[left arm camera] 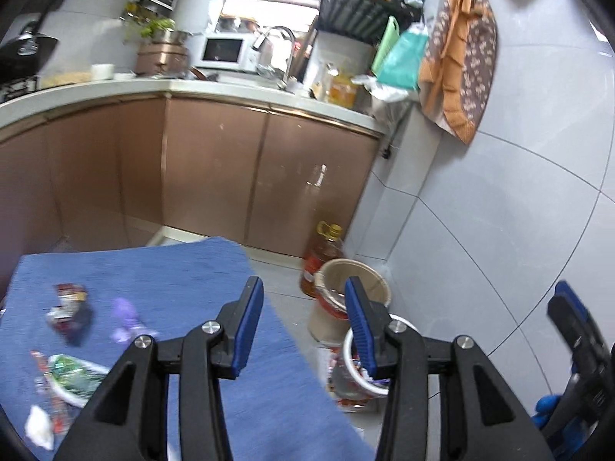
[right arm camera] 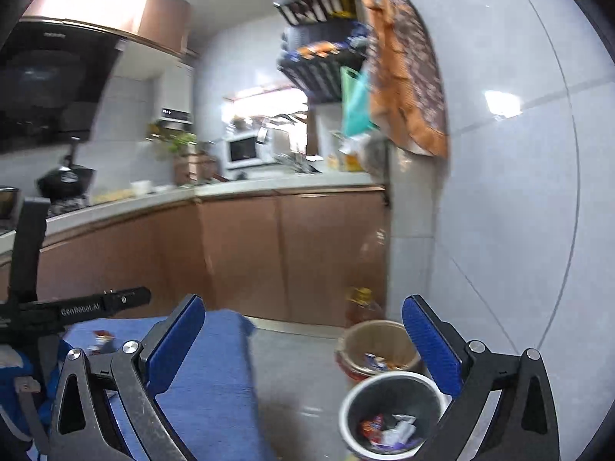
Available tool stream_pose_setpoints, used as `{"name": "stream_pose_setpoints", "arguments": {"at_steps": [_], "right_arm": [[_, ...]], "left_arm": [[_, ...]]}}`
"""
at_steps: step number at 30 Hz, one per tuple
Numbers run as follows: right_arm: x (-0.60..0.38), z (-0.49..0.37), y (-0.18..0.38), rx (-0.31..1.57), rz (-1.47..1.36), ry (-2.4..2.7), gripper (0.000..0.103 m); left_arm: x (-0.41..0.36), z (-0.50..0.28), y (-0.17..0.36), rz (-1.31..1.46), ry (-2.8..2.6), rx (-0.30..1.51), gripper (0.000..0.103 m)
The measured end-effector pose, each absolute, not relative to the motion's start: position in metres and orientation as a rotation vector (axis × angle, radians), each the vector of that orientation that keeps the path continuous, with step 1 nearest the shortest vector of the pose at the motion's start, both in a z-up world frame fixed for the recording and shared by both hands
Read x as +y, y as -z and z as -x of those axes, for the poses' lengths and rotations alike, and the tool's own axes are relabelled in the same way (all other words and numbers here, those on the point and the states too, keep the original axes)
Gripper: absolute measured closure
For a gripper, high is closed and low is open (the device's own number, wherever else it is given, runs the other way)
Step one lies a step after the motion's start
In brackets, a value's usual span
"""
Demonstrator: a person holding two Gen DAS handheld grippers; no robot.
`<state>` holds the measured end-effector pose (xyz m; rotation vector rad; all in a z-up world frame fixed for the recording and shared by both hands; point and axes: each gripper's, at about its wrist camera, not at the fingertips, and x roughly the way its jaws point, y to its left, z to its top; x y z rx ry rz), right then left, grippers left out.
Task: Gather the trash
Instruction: 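Move both open tools back over the table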
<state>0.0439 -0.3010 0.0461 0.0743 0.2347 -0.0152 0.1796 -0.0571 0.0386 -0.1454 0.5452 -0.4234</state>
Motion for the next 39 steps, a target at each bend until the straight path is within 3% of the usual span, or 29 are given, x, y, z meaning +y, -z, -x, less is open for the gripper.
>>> {"name": "stream_pose_setpoints", "arguments": {"at_steps": [6,20,32,39], "right_arm": [[-0.261,-0.028,-0.064,0.229,-0.052,-0.08,0.0],[-0.197,-0.044,-0.062,0.289,-0.039,-0.232,0.0],[-0.152,-0.104,-0.021,0.431,-0.018,-0.337,0.0],[-0.137,-0.146,0.014,0.527,-0.029,-0.383,0.0]], "left_arm": [[0.019,-0.144,-0.045,0.13,0.327,0.505,0.055],[0.195,-0.106,-0.014,0.131,0.079,0.537,0.055],[0.197,-0.136,0.098,0.083,0.106,0.802,0.055],[0.179,-0.163,0.135,-0.003,0.109,0.898,0.055]]}}
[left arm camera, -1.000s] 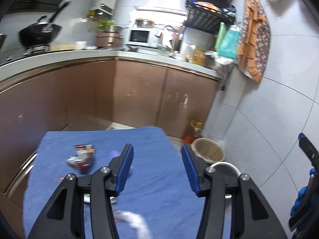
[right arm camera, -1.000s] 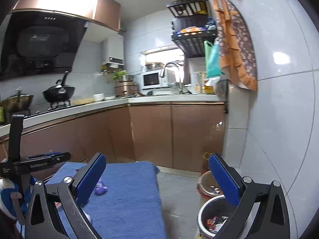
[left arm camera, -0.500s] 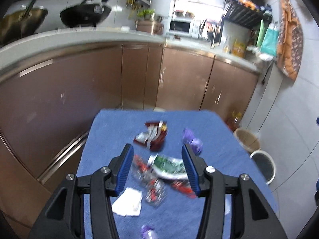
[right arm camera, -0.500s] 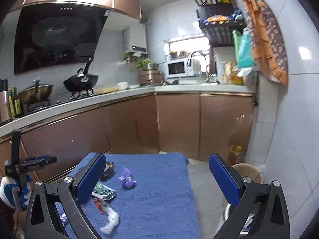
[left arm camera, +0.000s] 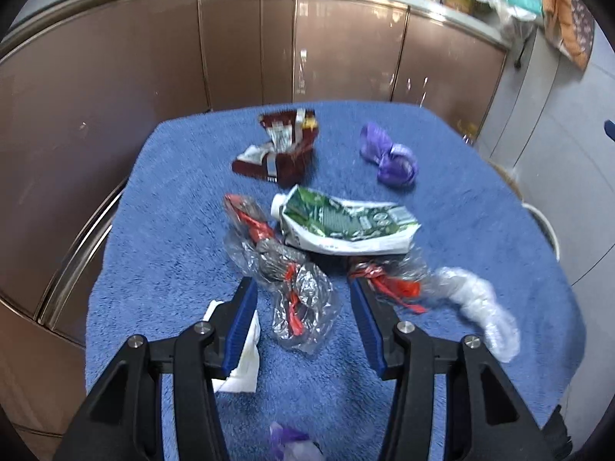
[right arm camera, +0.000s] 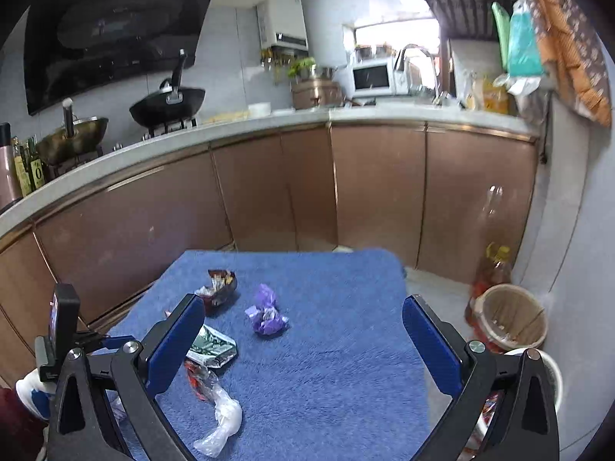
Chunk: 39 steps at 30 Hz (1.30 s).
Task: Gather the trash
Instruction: 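Move both open tools back over the table, then grasp the clear plastic wrapper with the left tool while the right tool grasps the purple wrapper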
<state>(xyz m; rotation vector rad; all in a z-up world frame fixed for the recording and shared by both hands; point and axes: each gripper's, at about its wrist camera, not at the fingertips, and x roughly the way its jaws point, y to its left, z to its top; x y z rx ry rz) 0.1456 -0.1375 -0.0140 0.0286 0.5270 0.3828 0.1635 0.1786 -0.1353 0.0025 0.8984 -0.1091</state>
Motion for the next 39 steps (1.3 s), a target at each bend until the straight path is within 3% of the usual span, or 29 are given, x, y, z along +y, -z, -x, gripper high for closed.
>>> {"name": "stream_pose_setpoints", "arguments": {"at_steps": [15,21,30,33,35,39], "right_arm": [[-0.085,-0.232,0.101,0.749,-0.006,-0.523,0.0],[-0.058,-0.266,0.137,0.839,0.01,-0.576,0.003],[-0.033,-0.301,0.167,0.885,0.001,-0.61,0.017],[-0.028,-0.311,0.173,0.896,0.005,-0.609,0.029],[-0.027,-0.316,0.179,0.915,0.0,-0.613,0.041],[-0.029,-0.32,0.185,0.924,-0.025,-0.62,0.05]], "left_arm": [[0.191,-0.21,0.177,0.033,0.088,1.013,0.056],[0.195,-0.214,0.182,0.053,0.107,1.024,0.071],[0.196,-0.215,0.182,0.066,0.108,1.017,0.083],[0.195,-0.217,0.182,0.059,0.108,1.014,0.085],[0.195,-0.218,0.183,0.064,0.108,1.014,0.085],[0.196,-0.22,0.182,0.065,0.107,1.014,0.088]]}}
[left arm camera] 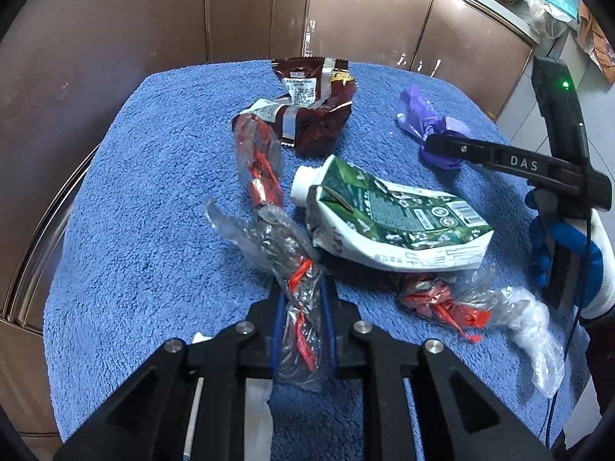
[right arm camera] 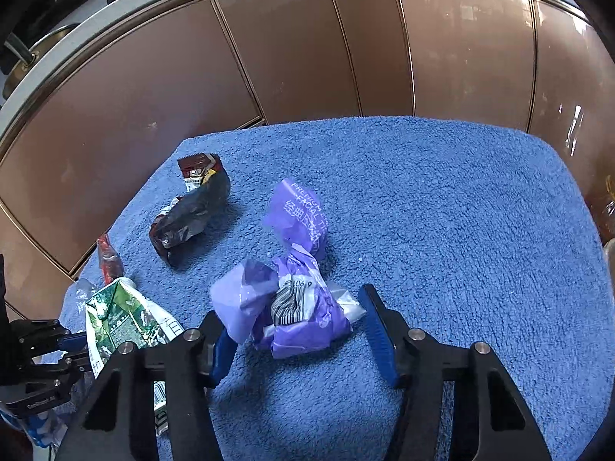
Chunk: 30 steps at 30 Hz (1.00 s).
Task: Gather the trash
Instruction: 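Grasp the clear plastic wrapper with the left tool while the right tool grasps the purple wrapper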
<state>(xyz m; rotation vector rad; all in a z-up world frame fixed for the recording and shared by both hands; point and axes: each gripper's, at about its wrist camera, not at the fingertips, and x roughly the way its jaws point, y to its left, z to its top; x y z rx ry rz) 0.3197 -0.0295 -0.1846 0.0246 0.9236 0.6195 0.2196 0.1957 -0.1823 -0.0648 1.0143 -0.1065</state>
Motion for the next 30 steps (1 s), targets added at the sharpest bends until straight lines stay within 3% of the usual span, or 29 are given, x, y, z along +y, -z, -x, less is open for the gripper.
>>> {"name": "stream_pose_setpoints", "arguments": {"at_steps": [6,16,30], "right_arm": [[-0.042,-0.316,0.182,0.923,-0.055,-0.618,0.056],[-0.076,-0.275,0.15,0.864,-0.066,-0.569,0.057],[-0.144,-0.196,0.079,0.707,-0.116,-0.489,0.057]], "left_arm": [[0.197,-0.219,0.176,0.072,0.114,1.01,0.092],[0.212,-0.201,0.153,0.161,0.124,0.95,0.093],[0.201,-0.145,0.078,0.138,0.118,0.797,0.093]]}}
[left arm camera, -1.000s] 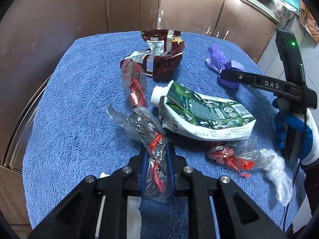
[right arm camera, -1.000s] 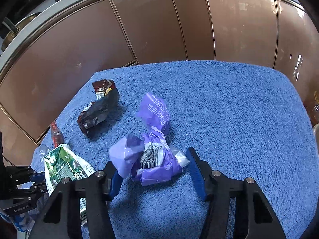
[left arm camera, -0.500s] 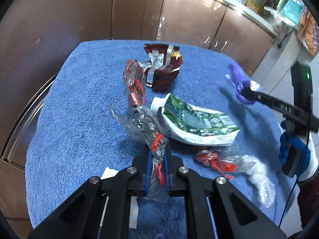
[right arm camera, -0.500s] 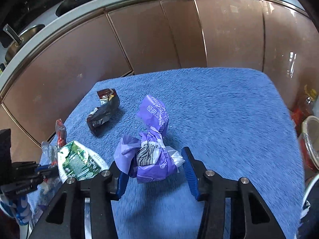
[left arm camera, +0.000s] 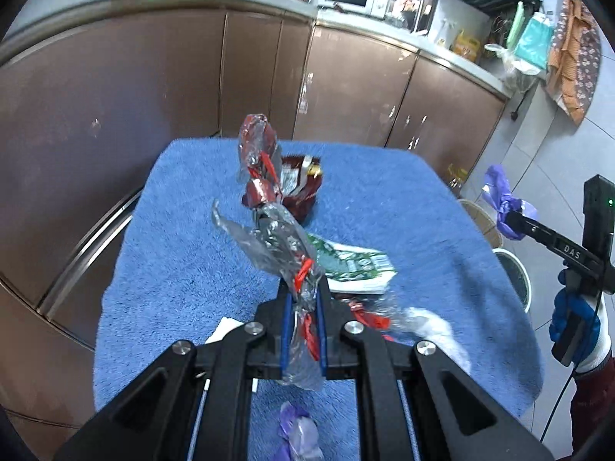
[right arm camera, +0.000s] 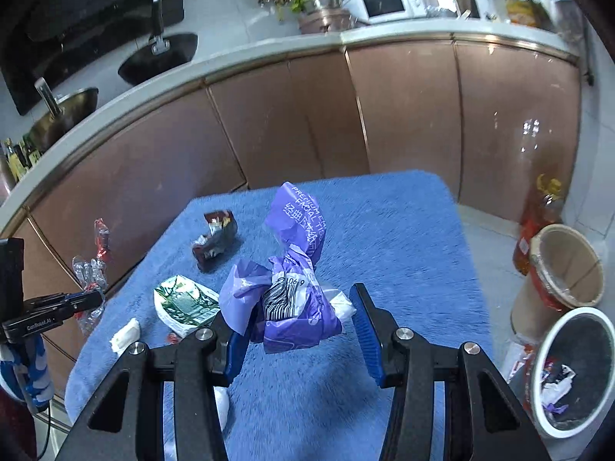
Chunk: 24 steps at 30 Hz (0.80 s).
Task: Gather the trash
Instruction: 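Grasp the clear plastic wrapper with the left tool while the right tool grasps the purple wrapper, then carry both wrappers over the white-rimmed bin and open both tools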
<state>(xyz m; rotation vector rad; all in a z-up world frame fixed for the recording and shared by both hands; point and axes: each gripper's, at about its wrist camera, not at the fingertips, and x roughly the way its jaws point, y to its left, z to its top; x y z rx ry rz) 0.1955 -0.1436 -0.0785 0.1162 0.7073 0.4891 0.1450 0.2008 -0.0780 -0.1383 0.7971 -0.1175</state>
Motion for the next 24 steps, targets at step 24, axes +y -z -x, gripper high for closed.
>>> {"name": "stream_pose_setpoints", "arguments": {"at_steps": [24], "right_arm": [[-0.275,-0.065,0.013,0.464,-0.165,-0.234,0.057]], "left_arm": [[0.07,-0.099,-0.006,0.041,0.337,0.637,0.093]]}}
